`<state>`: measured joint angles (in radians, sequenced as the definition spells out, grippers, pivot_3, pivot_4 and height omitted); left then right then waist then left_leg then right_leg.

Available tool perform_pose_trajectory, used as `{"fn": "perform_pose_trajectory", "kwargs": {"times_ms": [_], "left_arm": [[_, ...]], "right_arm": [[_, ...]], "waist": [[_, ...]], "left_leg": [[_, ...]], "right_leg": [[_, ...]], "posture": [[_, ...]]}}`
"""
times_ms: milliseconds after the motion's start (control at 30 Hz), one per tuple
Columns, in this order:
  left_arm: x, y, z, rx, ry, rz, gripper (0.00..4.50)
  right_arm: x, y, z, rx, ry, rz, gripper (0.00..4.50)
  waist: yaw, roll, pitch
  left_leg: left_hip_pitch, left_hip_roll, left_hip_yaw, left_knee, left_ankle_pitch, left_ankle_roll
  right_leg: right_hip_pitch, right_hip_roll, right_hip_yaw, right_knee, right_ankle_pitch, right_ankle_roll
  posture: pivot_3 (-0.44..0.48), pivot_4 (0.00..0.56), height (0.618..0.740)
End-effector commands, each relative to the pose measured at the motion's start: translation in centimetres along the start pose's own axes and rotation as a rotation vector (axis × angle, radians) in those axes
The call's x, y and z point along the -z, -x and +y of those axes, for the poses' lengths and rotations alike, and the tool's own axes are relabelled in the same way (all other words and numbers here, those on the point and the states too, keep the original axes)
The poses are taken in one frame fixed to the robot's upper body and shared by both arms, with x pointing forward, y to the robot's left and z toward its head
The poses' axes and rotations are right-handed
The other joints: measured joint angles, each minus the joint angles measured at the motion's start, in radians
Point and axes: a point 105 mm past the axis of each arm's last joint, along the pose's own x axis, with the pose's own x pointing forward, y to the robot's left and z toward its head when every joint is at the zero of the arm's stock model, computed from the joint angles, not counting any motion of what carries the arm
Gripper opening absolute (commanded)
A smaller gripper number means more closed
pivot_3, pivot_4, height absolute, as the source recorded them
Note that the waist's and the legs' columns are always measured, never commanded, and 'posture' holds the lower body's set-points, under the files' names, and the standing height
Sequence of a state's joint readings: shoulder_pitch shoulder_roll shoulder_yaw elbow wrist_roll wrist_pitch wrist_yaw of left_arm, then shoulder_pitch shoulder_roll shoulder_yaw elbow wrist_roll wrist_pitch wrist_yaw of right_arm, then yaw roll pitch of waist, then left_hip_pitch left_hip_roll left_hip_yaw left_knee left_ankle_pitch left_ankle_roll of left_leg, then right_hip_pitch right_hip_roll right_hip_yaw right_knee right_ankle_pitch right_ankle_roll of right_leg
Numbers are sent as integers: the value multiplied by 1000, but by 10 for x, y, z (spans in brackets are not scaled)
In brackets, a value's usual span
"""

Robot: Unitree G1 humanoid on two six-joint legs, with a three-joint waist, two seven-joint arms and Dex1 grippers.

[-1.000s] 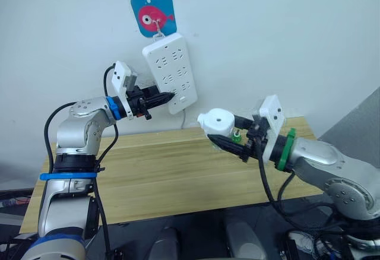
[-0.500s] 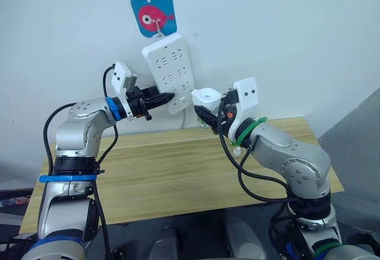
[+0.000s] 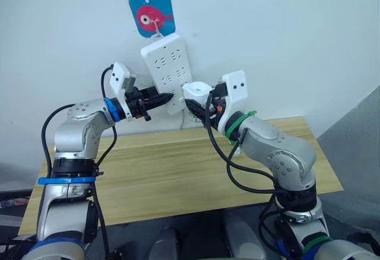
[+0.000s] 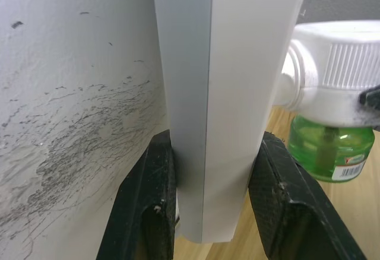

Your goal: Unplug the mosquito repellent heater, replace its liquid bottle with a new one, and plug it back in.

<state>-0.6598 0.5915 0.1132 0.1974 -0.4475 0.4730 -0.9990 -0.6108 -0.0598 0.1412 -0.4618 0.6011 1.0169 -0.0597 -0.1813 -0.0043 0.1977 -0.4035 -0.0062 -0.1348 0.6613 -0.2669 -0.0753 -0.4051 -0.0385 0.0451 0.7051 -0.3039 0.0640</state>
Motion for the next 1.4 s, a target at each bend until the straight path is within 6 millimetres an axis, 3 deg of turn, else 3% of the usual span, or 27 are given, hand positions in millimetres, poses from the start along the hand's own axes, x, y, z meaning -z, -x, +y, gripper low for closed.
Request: {"fn": "perform_pose_trajectory", "kwargs": {"times_ms": [33,1400], "left_arm": [[-7,-4,-13,61,-43,-6,1282],[-9,-5,-12,49,-11,-25,1282]], "right_arm": [[-16,0,7,-26,19,-71,2939],[2,2,8,-33,-2,5,2939]], "waist": [[-1,0,0],[-6,0,0]], "left_leg": [[0,0,0,0,0,0],[0,0,-1,0,0,0]], "right_leg": [[0,0,0,0,0,0],[0,0,0,1,0,0]], "posture": [[-192,158,734],[-193,158,734]]}}
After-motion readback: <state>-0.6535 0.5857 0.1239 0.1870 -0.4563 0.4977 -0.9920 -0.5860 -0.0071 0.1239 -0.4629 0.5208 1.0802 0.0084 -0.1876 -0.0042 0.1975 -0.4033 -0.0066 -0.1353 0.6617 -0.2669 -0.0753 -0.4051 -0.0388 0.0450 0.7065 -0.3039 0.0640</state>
